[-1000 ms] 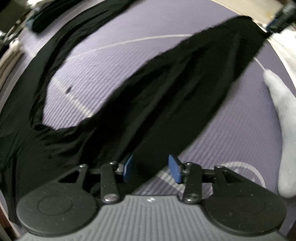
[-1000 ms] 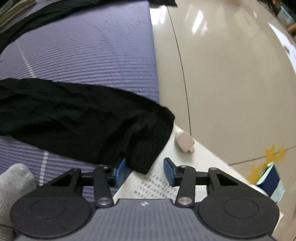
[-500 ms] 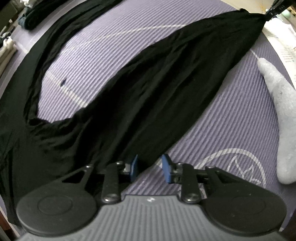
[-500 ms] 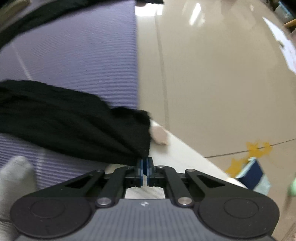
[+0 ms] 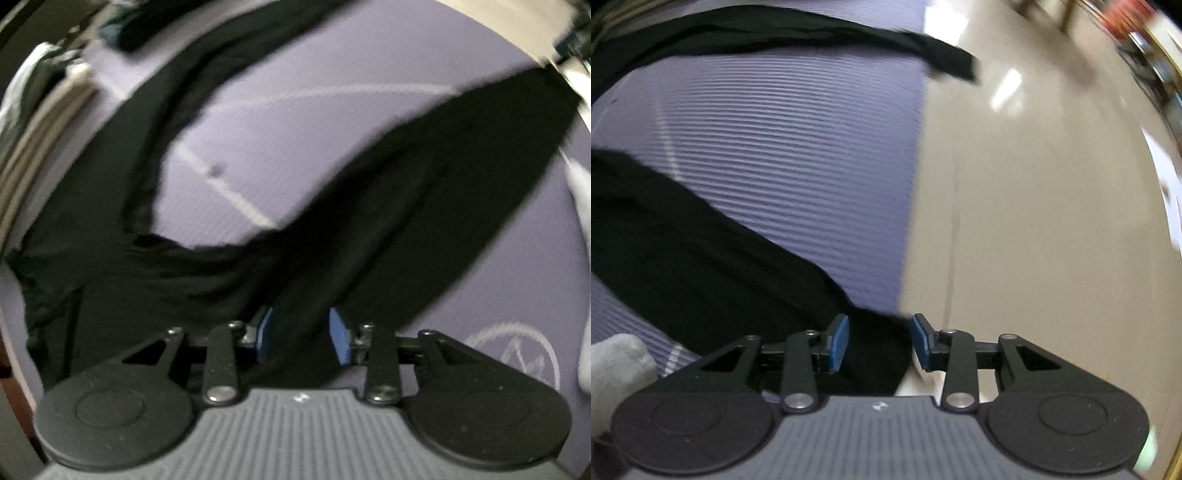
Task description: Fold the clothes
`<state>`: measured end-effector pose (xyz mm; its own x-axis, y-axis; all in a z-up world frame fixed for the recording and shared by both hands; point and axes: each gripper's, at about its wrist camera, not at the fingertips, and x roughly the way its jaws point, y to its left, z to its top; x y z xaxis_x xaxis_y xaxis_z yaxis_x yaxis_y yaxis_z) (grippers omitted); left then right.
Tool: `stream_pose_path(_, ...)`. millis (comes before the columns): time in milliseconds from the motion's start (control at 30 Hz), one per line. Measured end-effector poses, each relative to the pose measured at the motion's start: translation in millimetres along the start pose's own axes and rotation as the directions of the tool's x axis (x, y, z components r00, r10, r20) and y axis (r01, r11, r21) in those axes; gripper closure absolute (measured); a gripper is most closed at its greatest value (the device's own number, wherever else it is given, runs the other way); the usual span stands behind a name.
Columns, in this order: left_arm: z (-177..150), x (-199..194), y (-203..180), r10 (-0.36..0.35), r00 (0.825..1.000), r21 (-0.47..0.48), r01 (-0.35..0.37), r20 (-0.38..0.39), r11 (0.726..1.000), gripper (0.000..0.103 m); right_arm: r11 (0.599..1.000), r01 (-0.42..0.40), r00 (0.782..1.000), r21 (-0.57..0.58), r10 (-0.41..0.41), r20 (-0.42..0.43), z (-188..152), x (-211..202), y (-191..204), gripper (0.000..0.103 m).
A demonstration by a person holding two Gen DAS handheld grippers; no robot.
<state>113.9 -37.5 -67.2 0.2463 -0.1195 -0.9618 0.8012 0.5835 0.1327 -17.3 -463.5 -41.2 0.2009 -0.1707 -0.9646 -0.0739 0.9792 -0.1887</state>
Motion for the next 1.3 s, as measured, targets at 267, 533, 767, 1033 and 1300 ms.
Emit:
stream_pose_path(267,14.0,18.8,67.7,0.053,0.998,-0.230,-0.044,0.033,0.972,0.071,0.993,-0.030,0.999,-0.114,0.026,-0.038,25.4,16.3,13.5,0.070)
stream_pose_path(533,28.5,45.5,112.1,0.052,0.999,-0.508,-0.043,0.003,0.860,0.095,0.993,-0.090,0.996,-0.076,0.090,0.003,20.1,18.5,5.0,0.070)
stream_pose_path(767,53.1,58.4,101.9,0.156,0.988,-0.503,-0.136,-0.002,0.854,0.098,0.981,-0.159,0.985,-0.108,0.165,0.051,15.7,16.2,4.9,0.070)
stream_pose_path(1033,54.7,58.3,84.1,0.285,0.958,-0.481,-0.237,0.027,0.844,0.103,0.978,-0.187,0.979,-0.090,0.193,0.071,18.6,13.3,-7.6,0.070)
stream_pose_path(1300,56.0,57.0,87.5,0.278,0.960,-0.516,-0.223,0.030,0.827,0.103,0.970,-0.206,0.978,-0.125,0.206,-0.018,8.3,36.9,2.0,0.086)
